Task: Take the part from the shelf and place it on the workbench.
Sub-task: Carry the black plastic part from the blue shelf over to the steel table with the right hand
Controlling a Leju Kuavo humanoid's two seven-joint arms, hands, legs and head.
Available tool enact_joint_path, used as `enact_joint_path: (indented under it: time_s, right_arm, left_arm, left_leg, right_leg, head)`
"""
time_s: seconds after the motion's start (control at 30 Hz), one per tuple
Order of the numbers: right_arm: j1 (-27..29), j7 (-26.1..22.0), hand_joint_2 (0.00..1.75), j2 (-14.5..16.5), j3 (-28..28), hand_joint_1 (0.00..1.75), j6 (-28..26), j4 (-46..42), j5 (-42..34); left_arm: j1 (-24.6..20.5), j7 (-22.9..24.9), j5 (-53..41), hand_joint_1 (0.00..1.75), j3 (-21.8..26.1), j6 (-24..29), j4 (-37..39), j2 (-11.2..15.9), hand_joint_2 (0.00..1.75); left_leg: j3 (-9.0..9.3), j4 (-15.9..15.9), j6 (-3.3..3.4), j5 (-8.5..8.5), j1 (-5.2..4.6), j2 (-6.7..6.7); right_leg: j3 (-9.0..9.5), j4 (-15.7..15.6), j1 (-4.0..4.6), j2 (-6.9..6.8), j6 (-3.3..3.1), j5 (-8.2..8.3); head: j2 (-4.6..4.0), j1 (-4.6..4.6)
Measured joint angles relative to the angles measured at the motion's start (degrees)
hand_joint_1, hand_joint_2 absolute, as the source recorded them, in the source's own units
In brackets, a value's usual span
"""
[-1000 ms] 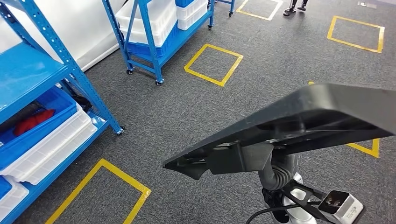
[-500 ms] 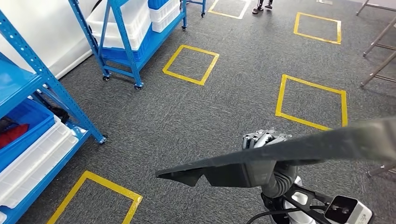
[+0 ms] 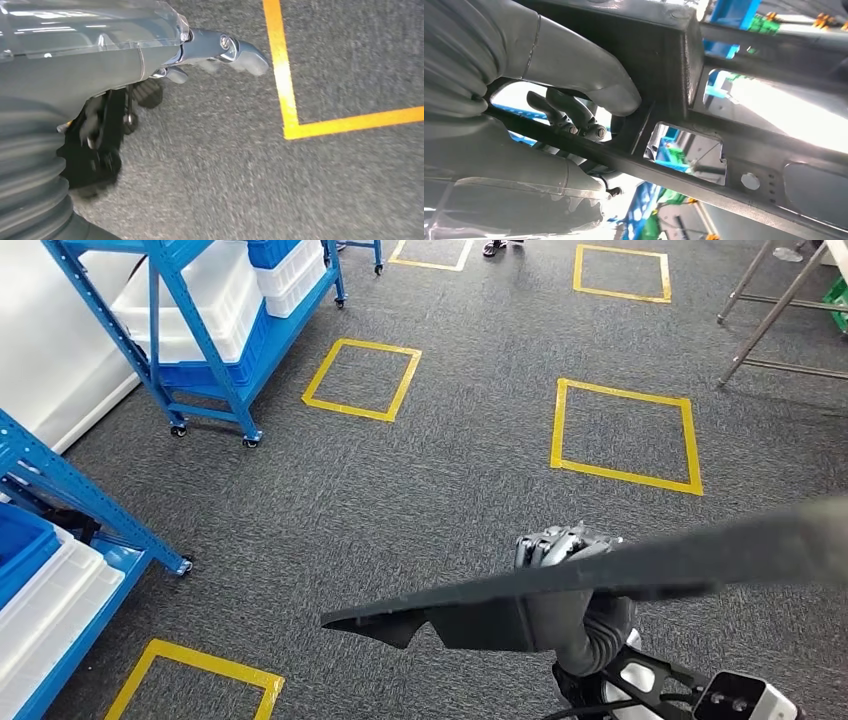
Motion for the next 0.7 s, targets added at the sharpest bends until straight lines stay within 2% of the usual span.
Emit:
enact_joint_path:
  time_s: [0.03, 0.07, 0.1, 0.13, 0.17, 0.2, 0.23, 0.27, 0.3, 0.33, 0.37, 0.4, 0.47, 0.5, 0.53, 0.57, 0.6, 0.63, 0.7]
  right_arm:
    - [1.29, 0.00, 1.75, 0.30, -0.04, 1.75, 1.04, -0.36, 0.37]
    - [2.59, 0.00, 1.75, 0.68, -0.12, 1.75, 2.23, -0.83, 0.72]
    - [3.72, 0.00, 1.75, 1.07, -0.18, 1.75, 3.23, -1.36, 0.97]
    - [4.61, 0.00, 1.75, 1.43, -0.24, 1.75, 3.90, -1.88, 1.11]
    - [5.22, 0.00, 1.75, 1.69, -0.27, 1.75, 4.21, -2.32, 1.19]
    - [5.67, 0.00, 1.75, 1.88, -0.30, 1.75, 4.34, -2.63, 1.21]
    - [6.10, 0.00, 1.75, 2.04, -0.36, 1.75, 4.39, -2.89, 1.23]
    - [6.52, 0.00, 1.75, 2.16, -0.44, 1.75, 4.41, -3.12, 1.25]
    - [6.92, 0.00, 1.75, 2.27, -0.54, 1.75, 4.43, -3.37, 1.26]
    - [7.25, -0.01, 1.75, 2.34, -0.64, 1.75, 4.44, -3.63, 1.26]
    - [7.46, -0.01, 1.75, 2.38, -0.72, 1.75, 4.46, -3.87, 1.26]
    - [7.57, -0.02, 1.75, 2.40, -0.80, 1.75, 4.46, -4.05, 1.26]
    - [7.76, -0.02, 1.75, 2.41, -0.94, 1.75, 4.42, -4.20, 1.27]
    - [7.88, -0.01, 1.75, 2.41, -1.02, 1.75, 4.39, -4.20, 1.27]
    - [8.02, -0.01, 1.75, 2.41, -1.11, 1.75, 4.37, -4.20, 1.27]
    - [8.13, -0.01, 1.75, 2.41, -1.21, 1.75, 4.36, -4.21, 1.27]
    - [8.20, -0.01, 1.75, 2.41, -1.31, 1.75, 4.36, -4.22, 1.27]
    - [8.23, -0.01, 1.75, 2.41, -1.39, 1.75, 4.36, -4.25, 1.27]
    - [8.22, -0.02, 1.75, 2.42, -1.51, 1.75, 4.36, -4.33, 1.26]
  left_arm:
    - [0.16, 0.02, 0.06, 0.00, 0.01, 0.09, 0.00, -0.02, 1.75]
    - [0.26, -0.04, 0.10, 0.00, 0.02, 0.14, 0.00, -0.03, 1.75]
    - [0.30, -0.12, 0.13, 0.00, 0.03, 0.16, 0.00, -0.05, 1.75]
    - [0.32, -0.20, 0.15, 0.00, 0.04, 0.15, 0.00, -0.05, 1.75]
    - [0.30, -0.24, 0.12, 0.00, 0.04, 0.14, 0.00, -0.05, 1.75]
    - [0.27, -0.26, 0.02, 0.00, 0.03, 0.12, 0.00, -0.05, 1.75]
    - [0.21, -0.27, -0.15, 0.00, 0.03, 0.11, 0.00, -0.05, 1.75]
    - [0.11, -0.27, -0.30, 0.00, 0.02, 0.11, 0.00, -0.05, 1.75]
    - [0.02, -0.27, -0.45, 0.00, 0.02, 0.11, 0.00, -0.07, 1.75]
    - [-0.07, -0.28, -0.49, 0.00, 0.02, 0.12, 0.00, -0.12, 1.75]
    - [-0.12, -0.28, -0.47, 0.00, 0.02, 0.11, 0.00, -0.17, 1.75]
    - [-0.09, -0.29, -0.46, 0.00, 0.02, 0.11, 0.00, -0.22, 1.75]
    - [0.04, -0.30, -0.46, 0.00, 0.03, 0.10, 0.00, -0.25, 1.75]
    - [0.11, -0.30, -0.46, 0.00, 0.03, 0.11, 0.00, -0.25, 1.75]
    - [0.11, -0.29, -0.46, 0.00, 0.04, 0.11, 0.00, -0.25, 1.75]
    - [0.09, -0.28, -0.46, 0.00, 0.04, 0.11, 0.00, -0.26, 1.75]
    - [0.05, -0.28, -0.46, 0.00, 0.04, 0.11, 0.00, -0.28, 1.75]
    - [0.00, -0.28, -0.46, 0.00, 0.04, 0.11, 0.00, -0.31, 1.75]
    - [-0.03, -0.27, -0.46, 0.00, 0.04, 0.11, 0.00, -0.36, 1.75]
  left_leg:
    - [-0.89, 1.63, 0.04, -0.05, 0.00, -0.37]
    - [-0.74, 0.96, 0.14, 1.09, 0.00, -0.59]
    - [0.44, -1.92, 0.30, 3.15, 0.01, -0.92]
    - [2.17, -5.96, 0.53, 5.27, 0.03, -1.81]
    - [3.83, -9.79, 0.71, 6.78, 0.07, -2.90]
    - [5.01, -12.41, 0.86, 7.59, 0.06, -3.84]
    - [5.60, -13.73, 1.00, 7.70, 0.01, -4.47]
    - [5.77, -14.04, 1.13, 7.60, -0.08, -4.38]
    - [5.83, -14.18, 1.39, 7.72, -0.08, -3.92]
    - [5.94, -14.48, 1.73, 7.92, 0.00, -3.34]
    - [6.04, -14.79, 2.10, 8.12, 0.10, -2.72]
    - [6.13, -15.08, 2.43, 8.28, 0.18, -2.02]
    - [6.14, -15.20, 2.80, 8.30, -0.02, -0.72]
    - [6.12, -15.18, 2.85, 8.26, -0.14, -0.08]
    - [6.13, -15.17, 2.86, 8.20, -0.21, 0.52]
    - [6.16, -15.14, 2.83, 8.13, -0.24, 1.11]
    - [6.26, -15.12, 2.75, 8.03, -0.25, 1.65]
    - [6.41, -15.09, 2.62, 7.92, -0.26, 2.12]
    - [6.69, -15.02, 2.19, 7.65, -0.48, 2.89]
  right_leg:
    - [0.04, 0.07, 0.06, 0.61, -0.06, -0.06]
    - [0.10, 0.18, 0.10, 1.28, -0.07, -0.13]
    - [0.19, 0.29, 0.11, 1.96, -0.03, -0.22]
    - [0.28, 0.39, 0.06, 2.61, 0.05, -0.32]
    - [0.28, 0.55, 0.09, 3.26, 0.22, -0.42]
    - [0.20, 0.63, 0.06, 3.86, 0.47, -0.44]
    - [0.04, 0.65, -0.02, 4.42, 0.79, -0.39]
    - [-0.12, 0.62, -0.08, 4.95, 1.15, -0.27]
    - [-0.25, 0.50, -0.12, 5.47, 1.54, -0.14]
    - [-0.39, 0.68, -0.11, 5.35, 1.84, -0.27]
    - [-0.84, 1.61, -0.01, 4.47, 2.07, -0.96]
    - [-1.94, 3.97, 0.06, 3.04, 2.29, -2.42]
    - [-5.36, 11.10, -0.05, 0.12, 2.55, -6.14]
    - [-7.09, 14.63, -0.19, -0.52, 2.68, -7.47]
    - [-7.95, 16.34, -0.29, -0.77, 2.75, -7.68]
    - [-7.83, 16.13, -0.36, -0.97, 2.79, -6.93]
    - [-6.43, 13.49, -0.39, -1.29, 2.76, -5.23]
    - [-4.13, 9.26, -0.37, -2.00, 2.65, -3.23]
    - [-0.36, 2.15, 0.00, -3.49, 2.17, -0.97]
  head:
    - [0.00, 0.00]
    - [0.00, 0.00]
    - [0.00, 0.00]
    - [0.00, 0.00]
    - [0.00, 0.00]
    - [0.00, 0.00]
    - [0.00, 0.00]
    - [0.00, 0.00]
    - [0.00, 0.00]
    - [0.00, 0.00]
    - [0.00, 0.00]
    - [0.00, 0.00]
    - [0.00, 0.00]
    - [0.00, 0.00]
    - [0.00, 0.00]
    - [0.00, 0.00]
    - [0.00, 0.00]
    - [0.00, 0.00]
    - [0.00, 0.00]
